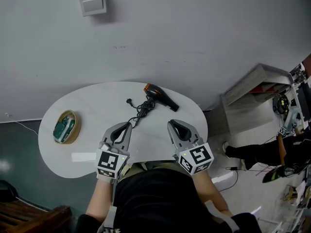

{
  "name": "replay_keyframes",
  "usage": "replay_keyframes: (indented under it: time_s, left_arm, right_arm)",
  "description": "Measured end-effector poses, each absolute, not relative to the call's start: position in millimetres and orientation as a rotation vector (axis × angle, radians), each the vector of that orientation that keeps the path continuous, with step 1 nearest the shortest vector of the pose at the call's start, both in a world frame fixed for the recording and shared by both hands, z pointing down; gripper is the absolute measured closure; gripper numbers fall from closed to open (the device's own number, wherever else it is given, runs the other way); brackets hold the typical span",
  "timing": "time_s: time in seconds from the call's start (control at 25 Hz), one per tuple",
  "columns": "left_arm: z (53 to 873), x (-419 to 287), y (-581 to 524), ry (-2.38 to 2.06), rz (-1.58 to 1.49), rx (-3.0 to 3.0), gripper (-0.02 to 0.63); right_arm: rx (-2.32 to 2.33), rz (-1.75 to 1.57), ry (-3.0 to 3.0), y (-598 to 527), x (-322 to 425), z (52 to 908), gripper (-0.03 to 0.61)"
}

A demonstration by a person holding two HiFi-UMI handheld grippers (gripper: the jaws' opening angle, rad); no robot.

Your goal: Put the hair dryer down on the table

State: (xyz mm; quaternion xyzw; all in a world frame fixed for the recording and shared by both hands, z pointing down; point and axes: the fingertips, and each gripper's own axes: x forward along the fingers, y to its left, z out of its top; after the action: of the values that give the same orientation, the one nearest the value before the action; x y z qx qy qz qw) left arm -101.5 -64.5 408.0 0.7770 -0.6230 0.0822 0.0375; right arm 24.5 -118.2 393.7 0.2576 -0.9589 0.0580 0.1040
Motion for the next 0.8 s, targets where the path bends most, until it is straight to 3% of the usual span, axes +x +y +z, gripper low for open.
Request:
replay_keyframes:
  time_s: [0.8]
  left_arm:
    - [417,-101,-58,-1.939,0.28,2.363,0.603]
  right_arm:
    - [0.779,0.227,-2.83,-117,28,405,0.538]
